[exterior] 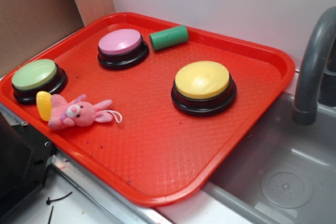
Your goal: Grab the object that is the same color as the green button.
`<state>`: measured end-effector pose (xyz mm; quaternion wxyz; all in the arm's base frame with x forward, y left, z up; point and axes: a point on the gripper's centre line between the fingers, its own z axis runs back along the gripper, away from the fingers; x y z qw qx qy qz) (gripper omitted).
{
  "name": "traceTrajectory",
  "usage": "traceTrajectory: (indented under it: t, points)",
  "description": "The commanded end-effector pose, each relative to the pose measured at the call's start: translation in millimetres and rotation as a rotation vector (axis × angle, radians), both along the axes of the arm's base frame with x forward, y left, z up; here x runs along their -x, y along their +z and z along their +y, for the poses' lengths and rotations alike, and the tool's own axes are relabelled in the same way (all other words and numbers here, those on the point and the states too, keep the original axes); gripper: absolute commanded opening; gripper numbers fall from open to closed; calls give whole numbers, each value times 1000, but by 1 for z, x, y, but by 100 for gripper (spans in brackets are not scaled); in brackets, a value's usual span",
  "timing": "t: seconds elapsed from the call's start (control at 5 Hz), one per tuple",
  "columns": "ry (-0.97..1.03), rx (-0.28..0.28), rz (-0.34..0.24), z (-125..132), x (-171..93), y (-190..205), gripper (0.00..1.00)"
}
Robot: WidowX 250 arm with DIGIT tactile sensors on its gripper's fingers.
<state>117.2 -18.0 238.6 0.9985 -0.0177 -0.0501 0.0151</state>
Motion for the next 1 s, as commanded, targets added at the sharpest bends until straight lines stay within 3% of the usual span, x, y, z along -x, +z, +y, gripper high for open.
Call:
traceTrajectory:
  t: [0.0, 0.4, 0.6, 0.8]
  points:
    - [0, 0, 0, 0, 0, 0, 100]
    - [-64, -87, -103, 3, -43, -15, 100]
    - [-134, -151, -194, 6, -79, -33, 100]
    - [-178, -199, -228, 10, -118, -54, 100]
